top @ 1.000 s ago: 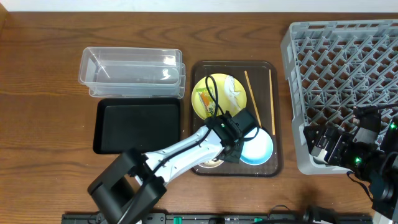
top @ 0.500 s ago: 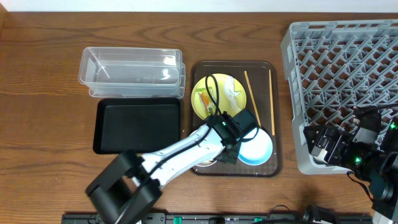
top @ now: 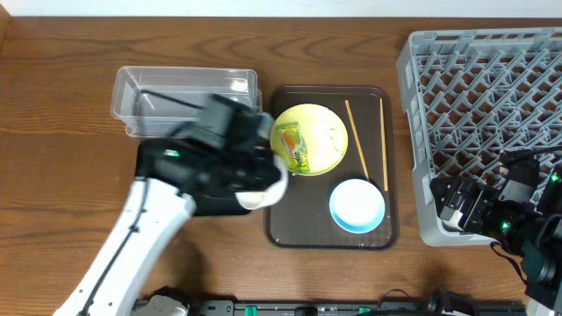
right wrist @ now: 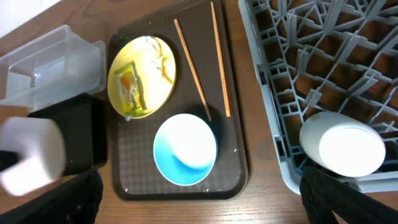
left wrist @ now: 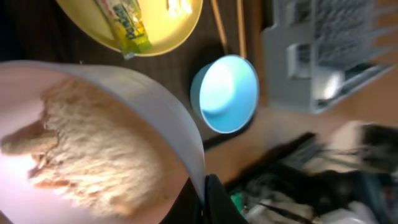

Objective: Sort waste into correct bins and load items into the dishwasher rack
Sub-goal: 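Tip the pink bowl over the black tray to dump the rice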

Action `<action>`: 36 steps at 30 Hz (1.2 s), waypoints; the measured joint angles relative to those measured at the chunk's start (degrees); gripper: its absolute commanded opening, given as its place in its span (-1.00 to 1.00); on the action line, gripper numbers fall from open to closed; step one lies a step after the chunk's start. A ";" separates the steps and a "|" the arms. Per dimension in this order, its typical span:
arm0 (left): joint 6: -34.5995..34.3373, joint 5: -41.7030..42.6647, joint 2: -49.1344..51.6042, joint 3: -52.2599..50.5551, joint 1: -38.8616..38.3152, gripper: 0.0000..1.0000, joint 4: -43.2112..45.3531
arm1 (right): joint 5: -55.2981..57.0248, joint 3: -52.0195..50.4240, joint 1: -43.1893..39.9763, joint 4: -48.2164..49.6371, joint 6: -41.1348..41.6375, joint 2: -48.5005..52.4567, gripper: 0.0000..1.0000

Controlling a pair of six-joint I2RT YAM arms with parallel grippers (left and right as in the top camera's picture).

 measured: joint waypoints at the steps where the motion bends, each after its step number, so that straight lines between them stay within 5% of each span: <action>1: 2.19 3.37 -0.11 -0.20 3.26 -0.88 -0.66 | 0.00 0.00 0.00 0.00 0.02 0.00 0.97; 8: 18.69 24.41 1.60 -9.73 21.84 -0.88 -1.60 | 0.22 0.00 0.00 -0.44 0.00 0.00 0.96; 16: 31.10 42.93 7.87 -15.65 33.73 -0.88 -0.90 | 0.39 0.00 0.00 -0.42 0.00 0.00 0.97; 36: 36.65 52.92 20.96 -15.80 37.33 -0.87 2.34 | 0.61 0.00 0.00 -0.42 0.00 0.00 0.97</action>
